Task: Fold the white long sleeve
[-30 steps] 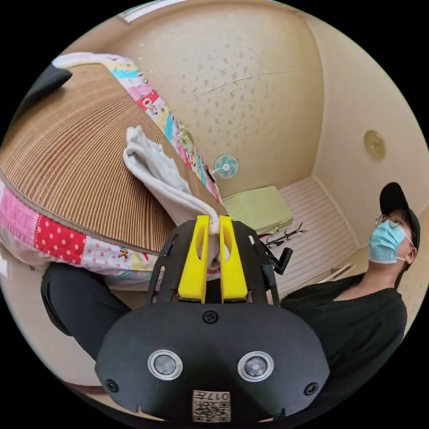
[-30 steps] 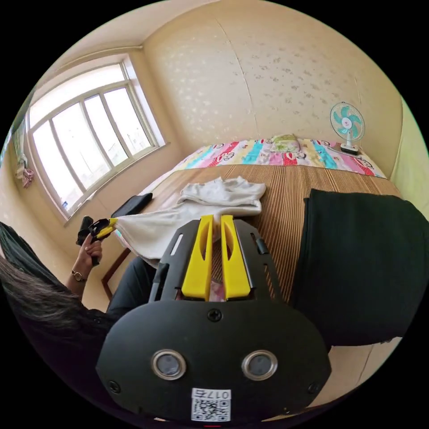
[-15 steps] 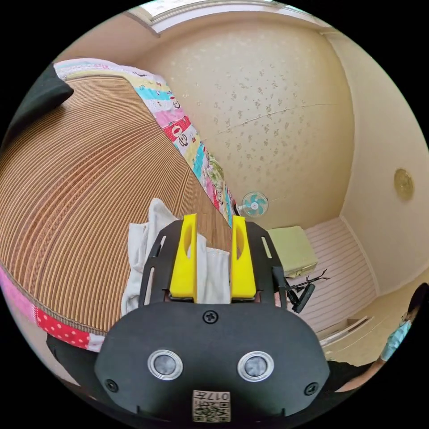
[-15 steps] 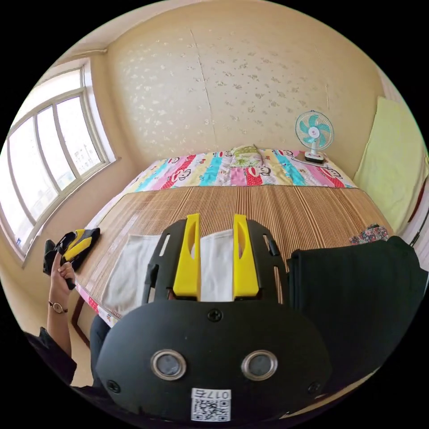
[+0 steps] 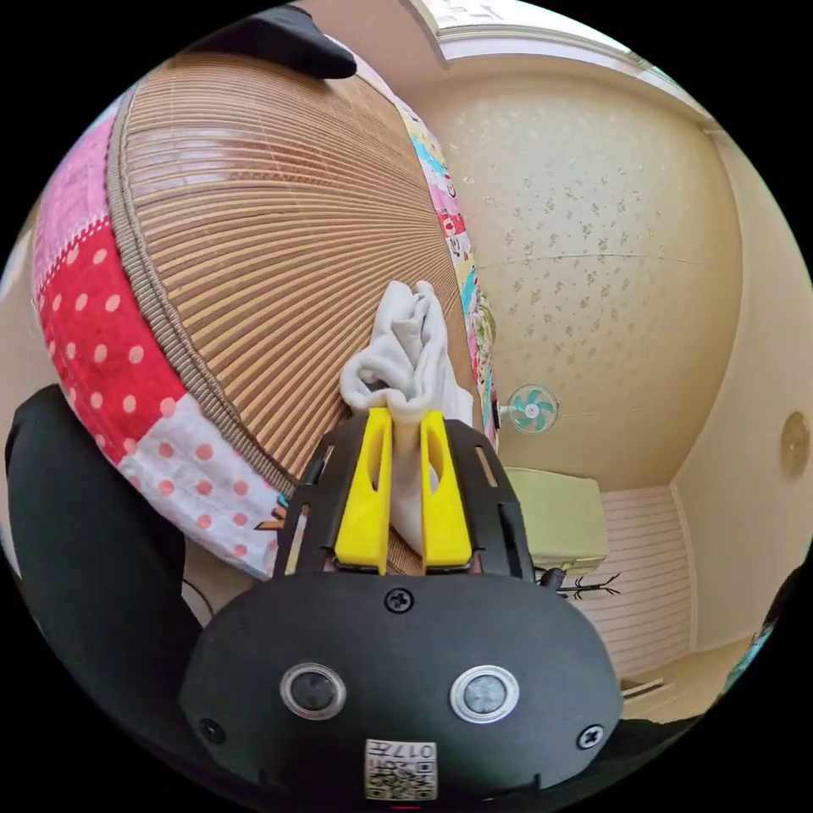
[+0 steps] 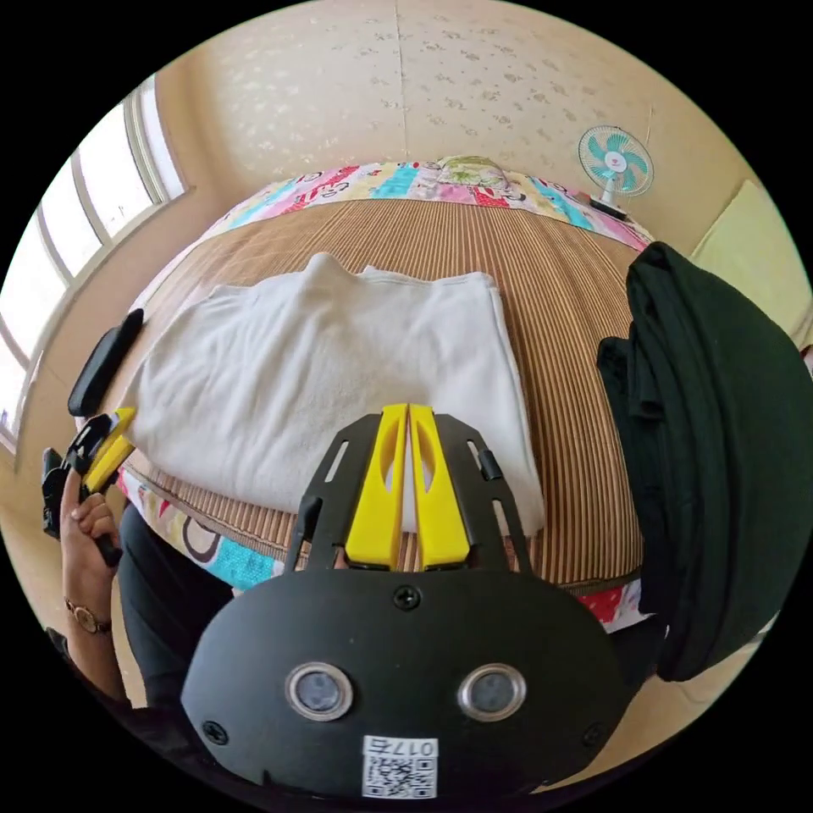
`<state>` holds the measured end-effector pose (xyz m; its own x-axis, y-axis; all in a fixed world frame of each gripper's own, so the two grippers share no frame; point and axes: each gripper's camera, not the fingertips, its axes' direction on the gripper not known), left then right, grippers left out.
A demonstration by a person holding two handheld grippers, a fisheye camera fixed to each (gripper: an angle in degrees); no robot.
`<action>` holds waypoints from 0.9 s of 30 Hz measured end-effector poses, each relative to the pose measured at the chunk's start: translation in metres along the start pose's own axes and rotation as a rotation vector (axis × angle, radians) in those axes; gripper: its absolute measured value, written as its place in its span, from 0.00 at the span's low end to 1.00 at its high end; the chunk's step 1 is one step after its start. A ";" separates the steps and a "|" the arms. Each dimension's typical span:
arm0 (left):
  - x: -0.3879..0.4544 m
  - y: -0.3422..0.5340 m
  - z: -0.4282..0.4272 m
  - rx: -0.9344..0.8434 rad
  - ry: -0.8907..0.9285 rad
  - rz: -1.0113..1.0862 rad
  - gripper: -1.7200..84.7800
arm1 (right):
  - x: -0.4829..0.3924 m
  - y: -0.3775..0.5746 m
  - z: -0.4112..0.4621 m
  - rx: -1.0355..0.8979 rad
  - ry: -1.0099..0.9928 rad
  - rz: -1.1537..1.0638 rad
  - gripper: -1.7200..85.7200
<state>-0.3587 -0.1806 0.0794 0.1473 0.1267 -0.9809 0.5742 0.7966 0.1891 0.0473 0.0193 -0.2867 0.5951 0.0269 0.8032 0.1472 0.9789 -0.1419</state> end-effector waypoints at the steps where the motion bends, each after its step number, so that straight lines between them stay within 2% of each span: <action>1: 0.017 -0.003 0.005 -0.010 0.037 0.065 0.08 | 0.014 0.002 -0.018 0.032 -0.041 0.038 0.03; 5: 0.150 0.037 0.073 -0.220 0.005 0.509 0.08 | 0.059 0.022 -0.063 0.077 -0.064 0.101 0.03; 8: 0.193 0.110 0.136 -0.382 0.011 0.787 0.10 | 0.101 0.050 -0.080 0.024 -0.124 0.145 0.03; 10: 0.191 0.150 0.173 -0.521 0.062 0.831 0.11 | 0.134 0.078 -0.076 -0.085 -0.217 0.233 0.04; 12: 0.178 0.190 0.194 -0.692 0.300 0.828 0.10 | 0.151 0.099 -0.072 -0.142 -0.323 0.259 0.05; 13: 0.174 0.197 0.195 -0.718 0.337 0.826 0.09 | 0.161 0.110 -0.071 -0.163 -0.374 0.280 0.06; 14: 0.165 0.204 0.192 -0.735 0.334 0.815 0.09 | 0.165 0.115 -0.071 -0.170 -0.393 0.294 0.07; 16: 0.147 0.201 0.172 -0.643 0.218 0.792 0.12 | 0.179 0.124 -0.075 -0.173 -0.474 0.320 0.10; 18: 0.117 0.177 0.123 -0.380 0.048 0.694 0.16 | 0.187 0.123 -0.079 -0.159 -0.524 0.319 0.11; 21: 0.069 0.142 0.077 -0.117 -0.134 0.476 0.19 | 0.200 0.112 -0.084 -0.138 -0.623 0.302 0.15; 22: 0.057 0.134 0.078 -0.127 -0.148 0.413 0.20 | 0.204 0.106 -0.085 -0.121 -0.666 0.304 0.17; 25: -0.004 0.114 0.135 -0.453 -0.130 0.143 0.21 | 0.217 0.092 -0.082 -0.079 -0.776 0.349 0.20; 26: -0.028 0.119 0.162 -0.594 -0.083 0.032 0.20 | 0.219 0.090 -0.080 -0.072 -0.793 0.363 0.21; 27: -0.044 0.123 0.170 -0.634 0.019 -0.052 0.18 | 0.224 0.086 -0.078 -0.042 -0.804 0.391 0.22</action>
<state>-0.1576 -0.1885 0.1536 0.1143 0.0847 -0.9898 -0.0092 0.9964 0.0842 0.2550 0.0941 -0.1636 -0.1221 0.5063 0.8536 0.0877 0.8622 -0.4989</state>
